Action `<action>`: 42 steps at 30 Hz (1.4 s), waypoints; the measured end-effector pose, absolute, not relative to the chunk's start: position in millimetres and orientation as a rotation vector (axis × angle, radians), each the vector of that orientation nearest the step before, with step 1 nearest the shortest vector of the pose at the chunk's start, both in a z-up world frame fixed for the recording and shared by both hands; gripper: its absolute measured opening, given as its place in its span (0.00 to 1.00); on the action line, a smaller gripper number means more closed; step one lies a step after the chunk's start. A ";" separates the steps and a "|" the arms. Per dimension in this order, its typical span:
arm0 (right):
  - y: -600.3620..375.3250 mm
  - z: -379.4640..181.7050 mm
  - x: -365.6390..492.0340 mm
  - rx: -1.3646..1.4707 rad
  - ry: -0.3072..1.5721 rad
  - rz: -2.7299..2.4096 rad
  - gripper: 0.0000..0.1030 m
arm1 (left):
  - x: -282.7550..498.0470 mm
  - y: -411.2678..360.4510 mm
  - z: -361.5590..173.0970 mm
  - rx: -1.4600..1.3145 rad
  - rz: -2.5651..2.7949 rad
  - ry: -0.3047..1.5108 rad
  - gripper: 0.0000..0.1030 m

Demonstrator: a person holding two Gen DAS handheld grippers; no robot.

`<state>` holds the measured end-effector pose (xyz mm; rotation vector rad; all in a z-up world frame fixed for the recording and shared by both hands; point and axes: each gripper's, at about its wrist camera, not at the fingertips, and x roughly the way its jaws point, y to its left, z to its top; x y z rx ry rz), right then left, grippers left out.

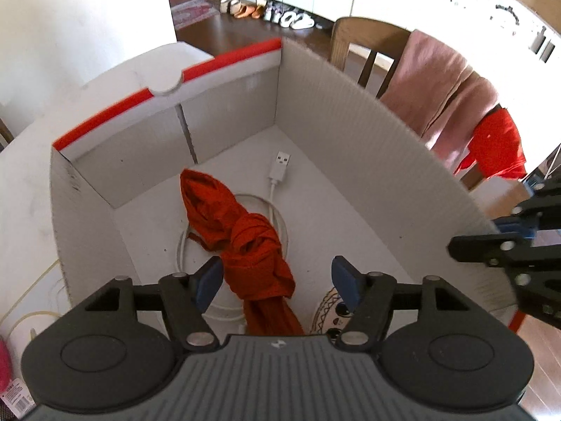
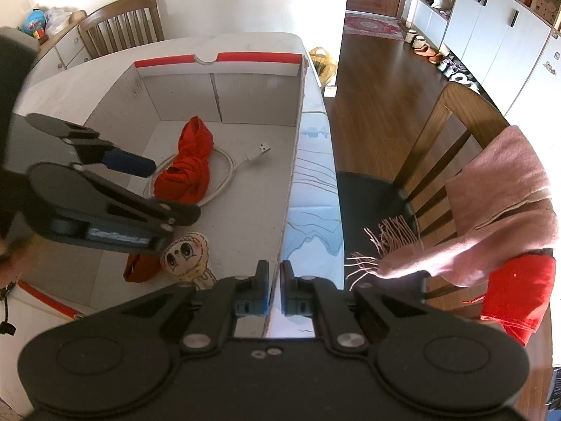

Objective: Organize objects
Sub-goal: 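Carry the red cloth into the box and open the left gripper, then withdraw the left tool from the box back toward the pile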

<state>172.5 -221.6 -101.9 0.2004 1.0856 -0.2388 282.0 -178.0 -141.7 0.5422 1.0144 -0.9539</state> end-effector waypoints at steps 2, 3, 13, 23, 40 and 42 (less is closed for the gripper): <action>-221.5 -102.1 172.8 0.201 1.087 -0.240 0.05 | 279.4 -172.5 -134.4 0.526 -0.965 1.002 0.65; -221.3 -102.1 172.9 0.199 1.087 -0.241 0.05 | 277.8 -168.7 -130.5 0.518 -0.969 0.994 0.65; -219.2 -101.4 174.1 0.175 1.089 -0.241 0.05 | 265.6 -127.7 -85.6 0.427 -1.010 0.919 0.65; -215.8 -100.3 176.0 0.153 1.094 -0.253 0.05 | 258.4 -72.9 -49.9 0.339 -0.997 0.863 0.65; -215.6 -102.3 179.8 0.130 1.106 -0.252 0.04 | 270.0 68.9 -36.9 0.263 -0.758 0.829 0.80; -215.5 -102.8 180.3 0.128 1.109 -0.254 0.04 | 270.4 83.9 -42.4 0.252 -0.737 0.849 0.80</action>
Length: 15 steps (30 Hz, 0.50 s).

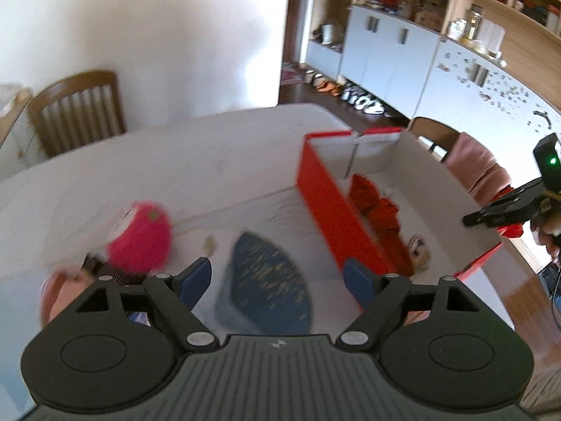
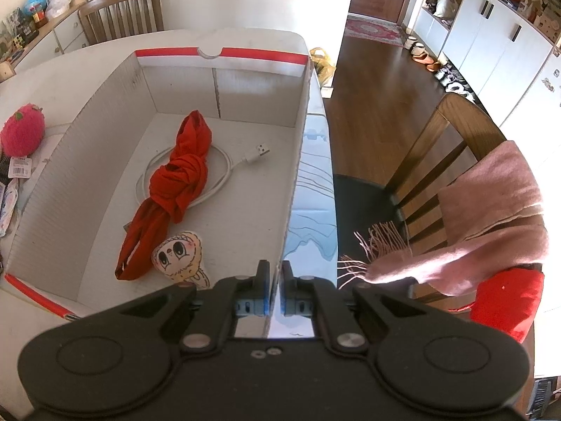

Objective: Organize objects
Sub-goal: 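Withdraw the left tool from the box back toward the pile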

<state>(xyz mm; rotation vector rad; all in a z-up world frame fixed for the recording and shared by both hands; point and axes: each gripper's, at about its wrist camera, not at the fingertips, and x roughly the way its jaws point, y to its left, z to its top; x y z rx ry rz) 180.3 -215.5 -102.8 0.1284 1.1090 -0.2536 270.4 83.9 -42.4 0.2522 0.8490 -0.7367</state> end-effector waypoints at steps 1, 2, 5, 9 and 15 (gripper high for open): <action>-215.2 -103.0 180.6 0.127 1.110 -0.255 0.04 | 270.6 91.6 -46.9 0.250 -0.726 0.863 0.82; -214.7 -103.1 180.9 0.125 1.111 -0.256 0.04 | 270.4 98.0 -50.9 0.250 -0.717 0.875 0.82; -213.4 -103.5 181.9 0.120 1.114 -0.261 0.04 | 266.0 112.7 -69.1 0.250 -0.688 0.916 0.82; -213.0 -103.8 182.4 0.119 1.115 -0.266 0.04 | 261.5 127.3 -95.1 0.250 -0.645 0.974 0.82; -212.0 -103.4 182.4 0.116 1.118 -0.271 0.04 | 262.0 147.9 -134.0 0.239 -0.525 1.028 0.82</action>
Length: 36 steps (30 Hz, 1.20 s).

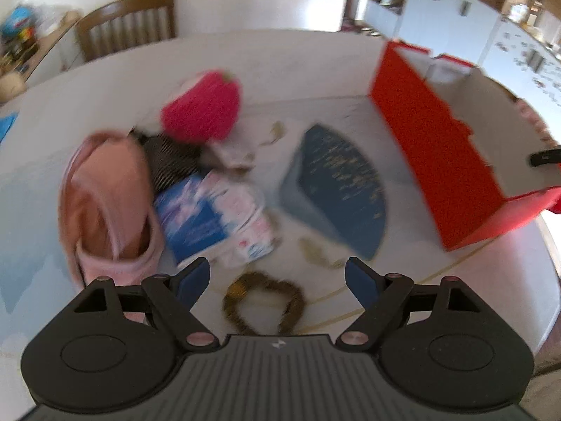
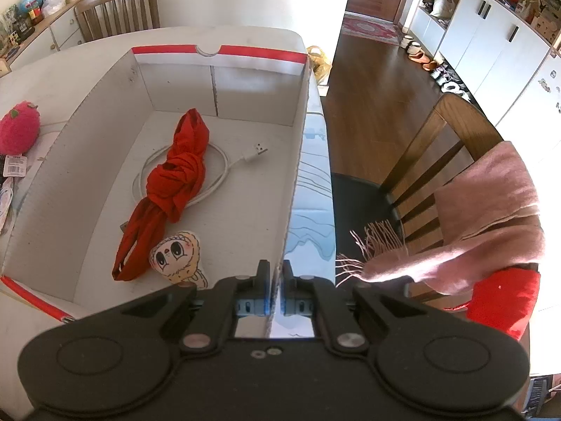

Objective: Organize objects
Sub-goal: 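Withdraw the left tool from the box back toward the pile, then grasp the brown beaded bracelet with the left gripper and lift it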

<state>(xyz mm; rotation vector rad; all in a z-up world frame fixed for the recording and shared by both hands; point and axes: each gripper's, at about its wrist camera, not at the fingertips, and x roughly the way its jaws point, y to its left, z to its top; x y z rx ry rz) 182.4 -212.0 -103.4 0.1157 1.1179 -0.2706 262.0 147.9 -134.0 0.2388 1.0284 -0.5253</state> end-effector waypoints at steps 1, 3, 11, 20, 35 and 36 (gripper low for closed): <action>-212.0 -103.4 182.3 0.115 1.118 -0.270 0.04 | 263.4 150.5 -138.4 0.237 -0.504 1.039 0.82; -212.1 -103.2 182.3 0.115 1.119 -0.270 0.04 | 265.8 157.0 -147.3 0.226 -0.467 1.052 0.82; -211.2 -103.8 182.7 0.108 1.124 -0.268 0.04 | 271.0 170.7 -173.0 0.219 -0.373 1.107 0.82; -211.1 -104.3 182.7 0.110 1.126 -0.267 0.04 | 265.3 167.9 -183.4 0.264 -0.358 1.095 0.71; -211.3 -105.4 183.4 0.110 1.128 -0.265 0.04 | 260.5 159.5 -177.1 0.232 -0.397 1.103 0.09; -211.4 -105.8 183.5 0.111 1.128 -0.266 0.04 | 259.5 159.5 -174.3 0.227 -0.405 1.095 0.08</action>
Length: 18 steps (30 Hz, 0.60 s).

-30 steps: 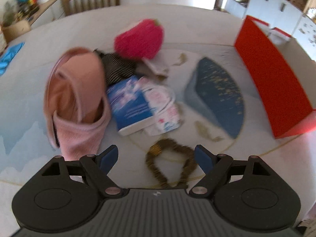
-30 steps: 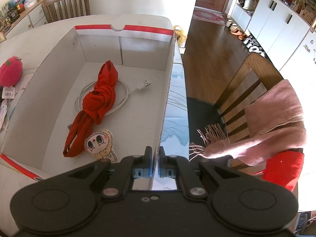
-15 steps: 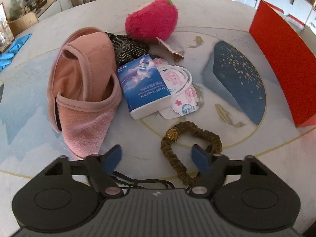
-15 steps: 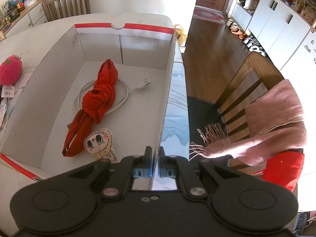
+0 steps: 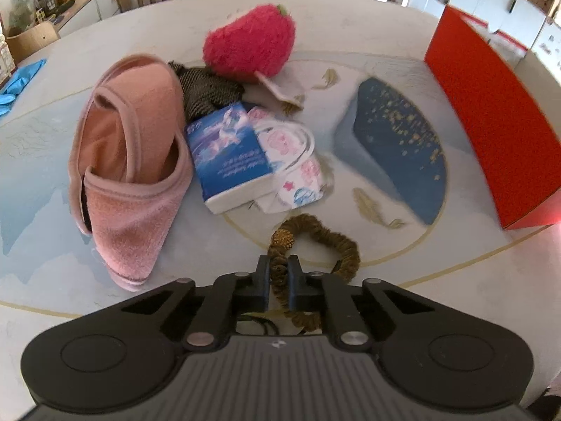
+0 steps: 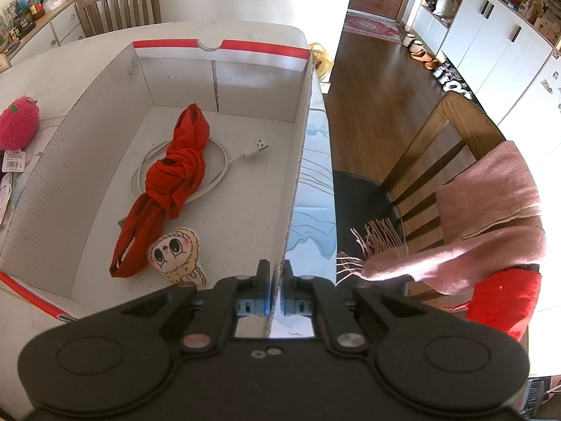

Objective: Organize objects
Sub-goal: 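Grasp the brown beaded bracelet with the left gripper and lift it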

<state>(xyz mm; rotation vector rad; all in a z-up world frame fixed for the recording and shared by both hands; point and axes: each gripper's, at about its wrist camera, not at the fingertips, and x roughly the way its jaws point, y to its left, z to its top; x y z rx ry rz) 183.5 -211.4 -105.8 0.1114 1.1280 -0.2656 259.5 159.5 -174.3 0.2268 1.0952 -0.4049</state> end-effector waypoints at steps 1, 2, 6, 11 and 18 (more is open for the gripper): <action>-211.4 -106.1 183.6 0.112 1.128 -0.266 0.04 | 259.4 159.2 -171.4 0.225 -0.407 1.091 0.07; -211.7 -106.0 183.5 0.110 1.128 -0.265 0.04 | 259.4 158.9 -168.3 0.220 -0.412 1.088 0.07; -213.1 -107.0 183.6 0.115 1.126 -0.264 0.04 | 257.8 157.9 -150.8 0.194 -0.438 1.052 0.07; -213.2 -107.2 183.6 0.115 1.126 -0.262 0.04 | 256.6 155.5 -125.1 0.151 -0.471 1.004 0.06; -212.7 -107.7 184.2 0.112 1.130 -0.260 0.04 | 253.5 135.0 -94.1 0.138 -0.556 0.946 0.06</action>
